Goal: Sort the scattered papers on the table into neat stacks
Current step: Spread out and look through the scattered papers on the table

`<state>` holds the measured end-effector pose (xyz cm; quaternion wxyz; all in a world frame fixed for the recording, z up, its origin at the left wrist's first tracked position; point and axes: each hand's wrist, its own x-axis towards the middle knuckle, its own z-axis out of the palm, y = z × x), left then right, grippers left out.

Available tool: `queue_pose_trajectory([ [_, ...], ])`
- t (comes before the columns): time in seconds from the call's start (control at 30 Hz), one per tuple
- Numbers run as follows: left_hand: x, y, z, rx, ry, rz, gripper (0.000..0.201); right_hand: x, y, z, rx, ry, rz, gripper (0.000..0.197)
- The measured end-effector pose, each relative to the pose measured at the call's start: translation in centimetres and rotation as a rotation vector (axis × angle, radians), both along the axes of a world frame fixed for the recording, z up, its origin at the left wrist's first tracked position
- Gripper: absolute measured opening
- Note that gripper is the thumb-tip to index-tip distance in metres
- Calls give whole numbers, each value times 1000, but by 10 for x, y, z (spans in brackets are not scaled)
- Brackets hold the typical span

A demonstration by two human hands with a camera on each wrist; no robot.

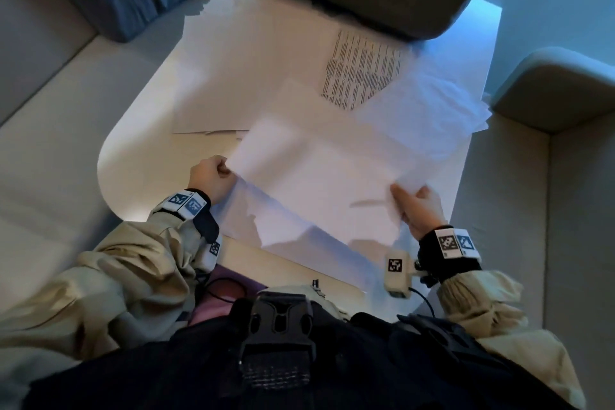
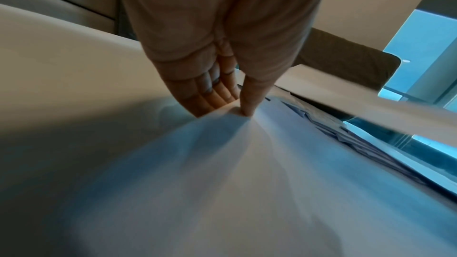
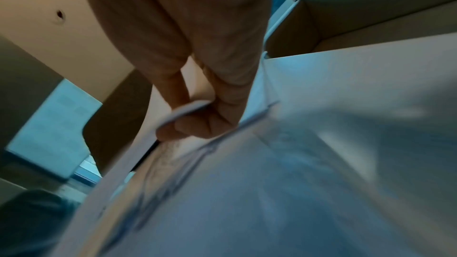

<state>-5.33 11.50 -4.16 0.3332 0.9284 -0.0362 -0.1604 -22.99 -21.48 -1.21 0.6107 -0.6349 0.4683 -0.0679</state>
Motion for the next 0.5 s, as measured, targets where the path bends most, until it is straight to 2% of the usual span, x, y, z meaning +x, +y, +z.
queue_pose_trajectory([
  [0.13,15,-8,14,-59,-90,64,28,-20,13,-18,-117,205,151,20],
  [0.23,35,-16,26,-94,-155,145,29,-26,15,-21,-363,474,432,37],
  [0.3,48,-22,32,-109,-178,147,30,-28,17,-17,-433,536,521,45],
  [0.43,64,-47,32,-40,-178,-95,26,-25,21,-15,-434,492,474,61],
  [0.5,71,-65,29,36,-173,-241,25,-23,18,-16,-521,421,395,61],
])
